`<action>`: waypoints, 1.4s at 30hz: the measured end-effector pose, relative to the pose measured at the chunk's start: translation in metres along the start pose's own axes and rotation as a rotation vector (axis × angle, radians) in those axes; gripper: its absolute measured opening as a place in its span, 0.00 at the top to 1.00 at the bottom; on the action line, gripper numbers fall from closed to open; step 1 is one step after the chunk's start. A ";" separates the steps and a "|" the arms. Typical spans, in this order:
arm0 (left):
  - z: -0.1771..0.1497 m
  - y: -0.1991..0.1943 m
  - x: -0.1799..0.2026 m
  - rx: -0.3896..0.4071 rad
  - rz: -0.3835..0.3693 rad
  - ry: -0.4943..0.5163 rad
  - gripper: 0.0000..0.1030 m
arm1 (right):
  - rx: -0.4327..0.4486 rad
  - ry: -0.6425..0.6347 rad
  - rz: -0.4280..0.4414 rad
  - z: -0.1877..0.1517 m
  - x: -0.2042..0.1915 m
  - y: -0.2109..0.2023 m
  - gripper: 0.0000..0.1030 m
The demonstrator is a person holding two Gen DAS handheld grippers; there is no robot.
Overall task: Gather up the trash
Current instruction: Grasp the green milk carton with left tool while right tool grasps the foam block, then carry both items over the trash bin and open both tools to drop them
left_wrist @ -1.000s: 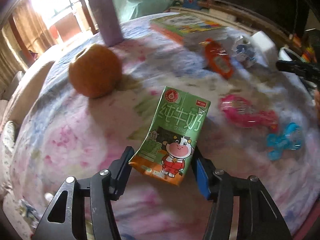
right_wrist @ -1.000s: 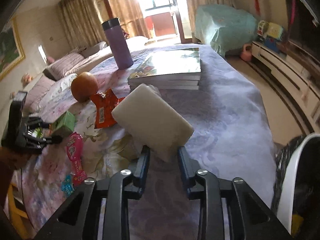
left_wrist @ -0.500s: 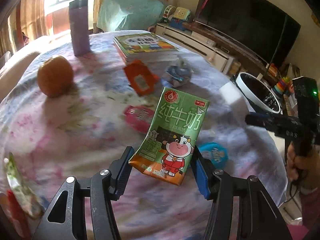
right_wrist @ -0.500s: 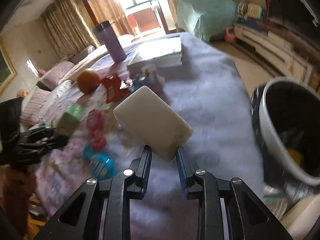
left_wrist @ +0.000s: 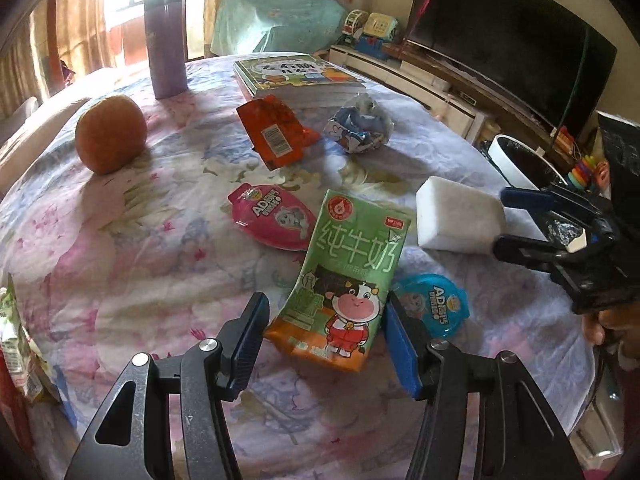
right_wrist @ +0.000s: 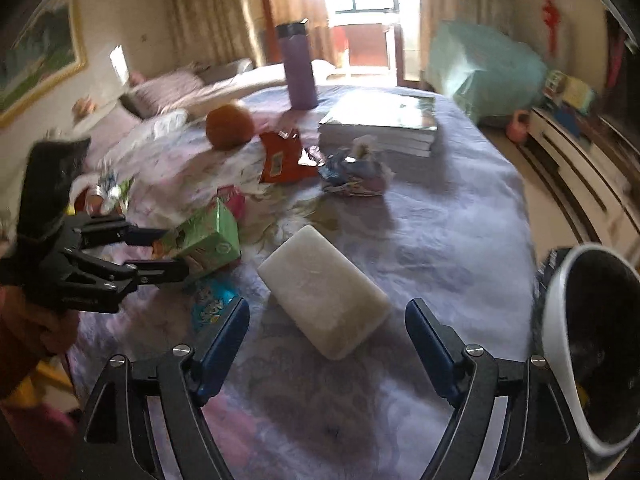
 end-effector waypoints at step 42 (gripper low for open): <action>0.034 0.001 0.138 0.043 -0.200 0.126 0.50 | 0.241 0.557 -0.240 -0.084 0.093 -0.129 0.41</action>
Point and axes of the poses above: each gripper's, at about its wrist camera, not at the fingertips, and y roughly the way its jaws point, x to its right, z to its top, the point moved 7 cm from there along y, roughly the way its jaws point, and after that the axes turned 6 degrees about z, right-handed, at the moved point
